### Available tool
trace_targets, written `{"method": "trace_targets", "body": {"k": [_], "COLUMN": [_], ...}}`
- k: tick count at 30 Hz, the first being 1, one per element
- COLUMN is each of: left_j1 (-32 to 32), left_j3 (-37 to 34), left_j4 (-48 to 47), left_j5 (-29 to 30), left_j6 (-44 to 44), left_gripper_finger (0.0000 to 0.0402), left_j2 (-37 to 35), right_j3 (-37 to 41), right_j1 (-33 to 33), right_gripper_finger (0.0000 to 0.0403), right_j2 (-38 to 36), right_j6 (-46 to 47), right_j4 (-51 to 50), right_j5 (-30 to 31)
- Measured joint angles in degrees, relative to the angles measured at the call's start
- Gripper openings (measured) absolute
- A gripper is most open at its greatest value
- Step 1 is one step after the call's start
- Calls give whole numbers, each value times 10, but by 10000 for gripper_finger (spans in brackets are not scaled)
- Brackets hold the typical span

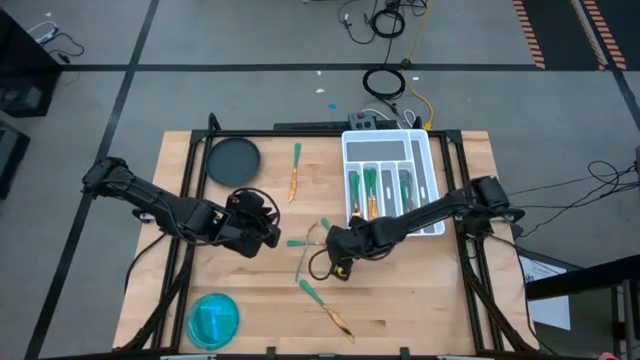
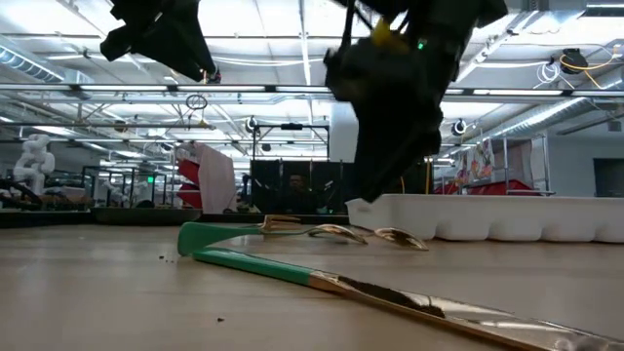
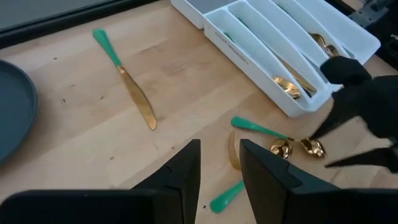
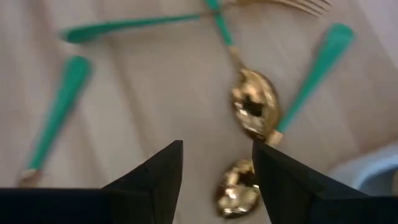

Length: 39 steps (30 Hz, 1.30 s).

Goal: Sort silverware
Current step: Put the right green spoon on the silverware tray with the other green spoons

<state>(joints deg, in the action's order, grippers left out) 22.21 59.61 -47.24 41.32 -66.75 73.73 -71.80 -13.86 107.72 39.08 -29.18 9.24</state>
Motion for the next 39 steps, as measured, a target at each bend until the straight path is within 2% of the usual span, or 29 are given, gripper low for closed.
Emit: {"method": "trace_targets", "body": {"k": [7,21,25,31,39], "left_j1": [1,1,0,0,0], "left_j3": [0,0,0,0,0], "left_j4": [0,0,0,-1,-2], "left_j5": [-2,-17,-17,-17,-17], "left_j6": [1,0,0,0,0], "left_gripper_finger": [118,118,118,118,118], "left_j2": [0,0,0,0,0], "right_j3": [-42,-46,-45,-45,-48], "right_j1": [20,32,32,33,16], "right_gripper_finger": [183,177,134,17,2], "right_j2": [35,62,62,65,64], "right_j6": [20,57,76,81,84], "right_j4": [-27,-110,-140,-163,-163], "right_j5": [13,-6,-23,-43,-70]}}
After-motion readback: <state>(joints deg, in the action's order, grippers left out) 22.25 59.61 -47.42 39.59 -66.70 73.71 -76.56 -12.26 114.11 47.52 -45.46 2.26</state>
